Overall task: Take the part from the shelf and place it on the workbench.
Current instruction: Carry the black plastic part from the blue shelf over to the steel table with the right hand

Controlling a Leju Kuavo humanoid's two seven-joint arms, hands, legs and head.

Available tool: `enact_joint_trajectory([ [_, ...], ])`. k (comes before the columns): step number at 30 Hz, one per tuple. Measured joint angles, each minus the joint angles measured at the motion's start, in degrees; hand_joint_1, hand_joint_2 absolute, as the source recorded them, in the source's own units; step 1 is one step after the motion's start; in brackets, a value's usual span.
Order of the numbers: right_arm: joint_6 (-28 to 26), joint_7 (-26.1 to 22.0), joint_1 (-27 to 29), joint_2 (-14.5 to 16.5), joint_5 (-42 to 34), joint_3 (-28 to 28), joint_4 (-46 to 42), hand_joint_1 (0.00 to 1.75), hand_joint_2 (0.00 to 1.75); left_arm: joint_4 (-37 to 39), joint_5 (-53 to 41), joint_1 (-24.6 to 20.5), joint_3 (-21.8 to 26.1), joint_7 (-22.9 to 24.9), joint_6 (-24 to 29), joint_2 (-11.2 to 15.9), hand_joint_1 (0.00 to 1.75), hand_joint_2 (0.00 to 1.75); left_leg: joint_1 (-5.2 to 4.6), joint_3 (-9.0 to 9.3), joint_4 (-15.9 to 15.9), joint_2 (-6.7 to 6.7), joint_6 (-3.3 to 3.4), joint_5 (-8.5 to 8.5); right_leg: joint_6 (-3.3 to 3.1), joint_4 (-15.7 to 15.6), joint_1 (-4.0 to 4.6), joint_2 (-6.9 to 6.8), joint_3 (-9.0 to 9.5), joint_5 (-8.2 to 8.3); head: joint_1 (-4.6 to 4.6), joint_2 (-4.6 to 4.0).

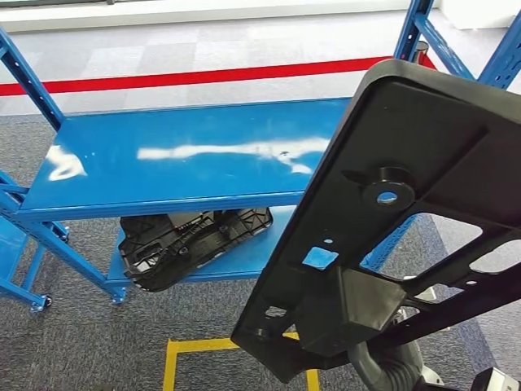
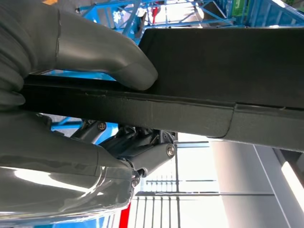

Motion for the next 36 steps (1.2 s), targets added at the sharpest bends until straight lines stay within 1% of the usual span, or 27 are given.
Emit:
enact_joint_trajectory([
  [1, 0.0, -0.1, -0.1, 0.1, -0.2, 0.0, 0.3, 1.75, 1.75, 0.0, 0.1, 0.0, 0.0, -0.4, -0.3, 0.1, 0.00, 1.75, 0.07, -0.69, 3.5, -0.02, -0.20, -1.79, -0.10, 0.0, 0.05, -0.11, -0.67, 0.46, 0.00, 0.00],
  [2, 0.0, -0.1, -0.1, 0.2, -0.3, 0.0, 0.6, 1.75, 1.75, 0.0, 0.2, 0.0, 0.0, -0.8, -0.5, 0.1, 0.00, 1.75, 0.10, -0.96, 6.2, -0.04, -0.28, -2.27, -0.12, 0.0, 0.11, -0.21, -1.28, 0.92, -0.01, 0.00],
  [3, 0.0, -0.2, -0.2, 0.3, -0.4, 0.0, 0.9, 1.75, 1.75, 0.0, 0.2, 0.0, 0.0, -1.1, -0.7, 0.1, 0.00, 1.75, 0.10, -0.55, 7.3, -0.06, -0.24, -1.58, -0.11, 0.1, 0.19, -0.30, -1.86, 1.37, -0.01, 0.00],
  [4, 0.0, -0.2, -0.3, 0.4, -0.5, 0.0, 1.2, 1.75, 1.75, 0.0, 0.2, 0.0, 0.0, -1.3, -0.7, 0.2, 0.00, 1.75, 0.08, 0.79, 6.4, -0.08, -0.06, -0.03, -0.07, 0.1, 0.28, -0.34, -2.35, 1.77, -0.01, 0.00],
  [5, 0.0, -0.4, -0.3, 0.4, -0.5, 0.0, 1.4, 1.75, 1.75, 0.0, 0.2, 0.0, 0.0, -1.4, -0.7, 0.2, 0.00, 1.75, 0.02, 3.09, 3.4, -0.12, 0.26, 1.72, -0.01, 0.1, 0.38, -0.34, -2.70, 2.11, -0.01, 0.00],
  [6, 0.0, -0.6, -0.4, 0.5, -0.5, 0.0, 1.6, 1.75, 1.75, 0.0, 0.1, -0.1, 0.0, -1.5, -0.7, 0.3, 0.00, 1.75, -0.12, 6.06, -1.0, -0.18, 0.71, 2.84, 0.10, 0.2, 0.46, -0.36, -2.94, 2.40, -0.01, 0.00],
  [8, -0.1, -1.0, -0.5, 0.7, -0.4, 0.0, 1.9, 1.75, 1.75, 0.0, -0.1, -0.2, 0.0, -1.5, -0.5, 0.5, 0.00, 1.75, -0.47, 10.85, -8.6, -0.26, 1.51, 3.18, 0.52, 0.2, 0.58, -0.41, -3.14, 2.92, 0.00, 0.00],
  [9, -0.1, -1.3, -0.6, 0.8, -0.4, 0.0, 2.0, 1.75, 1.75, 0.0, -0.2, -0.2, 0.0, -1.5, -0.5, 0.7, 0.00, 1.75, -0.66, 11.93, -10.5, -0.28, 1.73, 2.87, 0.84, 0.2, 0.55, -0.45, -3.23, 3.19, 0.01, 0.00],
  [10, -0.2, -1.5, -0.6, 0.8, -0.3, 0.0, 2.0, 1.75, 1.75, 0.0, -0.2, -0.3, 0.0, -1.5, -0.4, 0.8, 0.00, 1.75, -0.78, 12.13, -11.2, -0.27, 1.85, 2.75, 1.21, 0.2, 0.52, -0.47, -3.33, 3.47, 0.01, 0.00],
  [12, -0.2, -1.9, -0.6, 0.8, 0.0, -0.1, 2.0, 1.75, 1.75, 0.0, -0.2, -0.4, 0.0, -1.5, -0.4, 1.0, 0.00, 1.75, -0.55, 12.05, -12.2, -0.14, 2.31, 3.05, 1.83, 0.7, 0.52, -0.39, -3.92, 3.20, 0.04, 0.00],
  [13, -0.2, -2.1, -0.7, 0.8, 0.2, -0.2, 2.0, 1.75, 1.75, 0.0, -0.3, -0.5, 0.0, -1.5, -0.4, 1.1, 0.00, 1.75, -0.37, 11.91, -12.7, -0.05, 2.64, 3.30, 2.02, 1.8, 0.58, -0.27, -4.54, 2.27, 0.07, 0.00],
  [14, -0.2, -2.2, -0.7, 0.8, 0.4, -0.2, 2.0, 1.75, 1.75, 0.0, -0.3, -0.5, 0.0, -1.4, -0.4, 1.2, 0.00, 1.75, -0.21, 11.66, -13.0, 0.05, 2.91, 3.57, 2.13, 4.1, 0.61, -0.12, -5.58, 0.59, 0.11, 0.00],
  [16, -0.2, -2.5, -0.6, 0.8, 0.8, -0.4, 2.1, 1.75, 1.75, 0.0, -0.4, -0.5, 0.1, -1.4, -0.3, 1.3, 0.00, 1.75, -0.28, 10.92, -12.7, 0.19, 3.13, 3.86, 2.30, 11.1, 0.60, 0.07, -8.27, -3.32, 0.15, 0.00],
  [17, -0.1, -2.6, -0.6, 0.8, 1.1, -0.5, 2.2, 1.75, 1.75, 0.0, -0.5, -0.4, 0.1, -1.4, -0.3, 1.4, 0.00, 1.75, -0.31, 10.61, -12.4, 0.25, 3.12, 3.92, 2.41, 14.2, 0.58, 0.09, -9.21, -4.48, 0.15, 0.00],
  [18, -0.1, -2.6, -0.6, 0.8, 1.4, -0.6, 2.3, 1.75, 1.75, 0.0, -0.6, -0.4, 0.1, -1.3, -0.2, 1.4, 0.00, 1.75, -0.32, 10.36, -12.1, 0.30, 3.11, 3.93, 2.51, 15.5, 0.55, 0.08, -9.29, -4.57, 0.15, 0.00],
  [19, 0.0, -2.7, -0.6, 0.8, 1.7, -0.6, 2.4, 1.75, 1.75, 0.0, -0.6, -0.4, 0.1, -1.3, -0.1, 1.5, 0.00, 1.75, -0.31, 10.18, -11.8, 0.33, 3.06, 3.90, 2.60, 14.4, 0.52, 0.08, -8.30, -3.56, 0.15, 0.00],
  [21, 0.3, -2.7, -0.9, 0.8, 2.5, -0.6, 2.5, 1.75, 1.75, 0.0, -0.5, -0.5, 0.1, -1.4, 0.0, 1.5, 0.00, 1.75, -0.27, 9.87, -11.1, 0.33, 2.78, 3.68, 2.63, 7.5, 0.44, 0.06, -4.32, -0.38, 0.16, 0.00],
  [23, 0.8, -2.6, -1.3, 0.8, 3.1, -0.6, 2.6, 1.75, 1.75, 0.0, -0.2, -0.7, 0.2, -1.4, 0.2, 1.5, 0.00, 1.75, -0.47, 9.22, -10.2, 0.28, 2.28, 3.40, 2.23, 2.0, 0.46, 0.11, -1.73, 1.03, 0.13, 0.00],
  [26, 1.1, -2.5, -1.8, 0.8, 3.7, -0.6, 2.8, 1.75, 1.75, 0.0, 0.2, -0.7, 0.6, -1.6, 0.3, 1.6, 0.00, 1.75, -0.62, 8.45, -9.7, 0.12, 1.65, 3.41, 1.29, 1.1, 0.53, 0.10, -1.85, 0.87, 0.08, 0.00],
  [28, 1.4, -2.4, -2.3, 0.8, 3.9, -0.5, 2.9, 1.75, 1.75, 0.0, 0.3, -0.8, 0.8, -1.7, 0.3, 1.6, 0.00, 1.75, -0.49, 7.89, -8.4, -0.06, 1.11, 2.23, 0.75, 1.0, 0.32, -0.24, -1.95, 1.05, 0.07, 0.00],
  [29, 1.6, -2.3, -2.6, 0.8, 4.0, -0.5, 3.0, 1.75, 1.75, 0.0, 0.4, -0.8, 0.9, -1.8, 0.3, 1.6, 0.00, 1.75, -0.36, 7.02, -6.4, -0.12, 0.76, 0.83, 0.51, 0.9, 0.18, -0.50, -2.03, 1.14, 0.07, 0.00],
  [31, 1.9, -2.3, -3.0, 0.8, 4.0, -0.5, 3.1, 1.75, 1.75, 0.0, 0.5, -0.8, 1.1, -1.9, 0.3, 1.7, 0.00, 1.75, -0.05, 3.80, 0.7, -0.15, 0.10, -2.85, 0.21, 0.9, 0.19, -1.10, -2.28, 1.21, 0.07, 0.00],
  [32, 2.0, -2.3, -3.2, 0.9, 4.0, -0.5, 3.2, 1.75, 1.75, 0.0, 0.5, -0.8, 1.1, -1.9, 0.3, 1.8, 0.00, 1.75, 0.06, 2.24, 4.1, -0.15, -0.09, -4.04, 0.16, 0.9, 0.20, -1.47, -2.38, 1.24, 0.08, 0.00],
  [33, 2.1, -2.3, -3.4, 0.9, 4.1, -0.5, 3.4, 1.75, 1.75, 0.0, 0.5, -0.7, 1.2, -1.9, 0.3, 1.8, 0.00, 1.75, 0.12, 1.32, 6.1, -0.15, -0.19, -4.31, 0.14, 0.9, 0.21, -1.85, -2.42, 1.26, 0.08, 0.00],
  [34, 2.2, -2.2, -3.7, 0.9, 4.0, -0.5, 3.5, 1.75, 1.75, 0.0, 0.5, -0.6, 1.3, -1.9, 0.3, 1.8, 0.00, 1.75, 0.15, 1.45, 5.8, -0.13, -0.17, -3.40, 0.13, 0.9, 0.22, -2.24, -2.40, 1.26, 0.08, 0.00],
  [35, 2.4, -2.2, -4.0, 0.9, 3.9, -0.5, 3.7, 1.75, 1.75, 0.0, 0.5, -0.6, 1.3, -1.9, 0.2, 1.8, 0.00, 1.75, 0.15, 2.63, 3.3, -0.06, -0.04, -1.49, 0.15, 0.9, 0.23, -2.65, -2.32, 1.25, 0.08, 0.00],
  [36, 2.7, -2.2, -4.4, 0.9, 3.7, -0.5, 3.9, 1.75, 1.75, 0.0, 0.5, -0.7, 1.3, -1.9, 0.2, 1.8, 0.00, 1.75, 0.08, 4.45, -0.7, 0.47, 0.24, 0.83, 0.18, 0.9, 0.26, -3.05, -2.22, 1.24, 0.08, 0.00],
])
